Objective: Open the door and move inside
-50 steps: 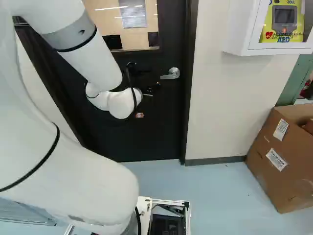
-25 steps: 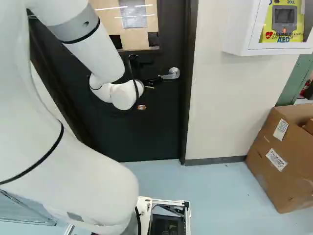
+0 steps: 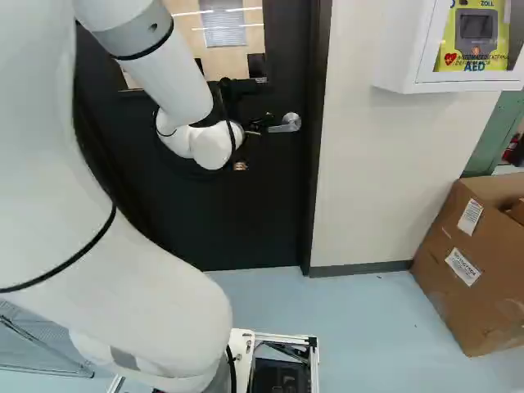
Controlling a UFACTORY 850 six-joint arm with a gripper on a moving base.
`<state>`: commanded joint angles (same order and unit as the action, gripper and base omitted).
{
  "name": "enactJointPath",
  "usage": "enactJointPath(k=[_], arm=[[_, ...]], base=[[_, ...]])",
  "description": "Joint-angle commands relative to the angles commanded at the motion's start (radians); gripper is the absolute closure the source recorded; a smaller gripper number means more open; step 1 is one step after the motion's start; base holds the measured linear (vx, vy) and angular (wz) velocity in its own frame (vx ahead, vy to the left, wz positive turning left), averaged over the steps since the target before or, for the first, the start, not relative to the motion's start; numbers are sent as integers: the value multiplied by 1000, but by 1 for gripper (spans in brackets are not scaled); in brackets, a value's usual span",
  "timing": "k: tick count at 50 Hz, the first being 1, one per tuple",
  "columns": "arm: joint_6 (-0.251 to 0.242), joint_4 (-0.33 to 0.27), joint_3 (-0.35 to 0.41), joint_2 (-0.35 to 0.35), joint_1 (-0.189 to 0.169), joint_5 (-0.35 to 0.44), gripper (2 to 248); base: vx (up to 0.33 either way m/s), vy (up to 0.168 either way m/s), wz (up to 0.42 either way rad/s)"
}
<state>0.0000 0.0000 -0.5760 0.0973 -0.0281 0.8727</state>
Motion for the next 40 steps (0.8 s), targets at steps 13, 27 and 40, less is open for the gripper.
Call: enactJointPath(k=[13, 27, 40], arm=[[0, 0, -46, -46, 1, 0, 3], [0, 0, -67, -75, 1, 0, 3], [0, 0, -78, -114, 1, 0, 3]], base=[[0, 0, 0], [0, 0, 0], [0, 0, 0]])
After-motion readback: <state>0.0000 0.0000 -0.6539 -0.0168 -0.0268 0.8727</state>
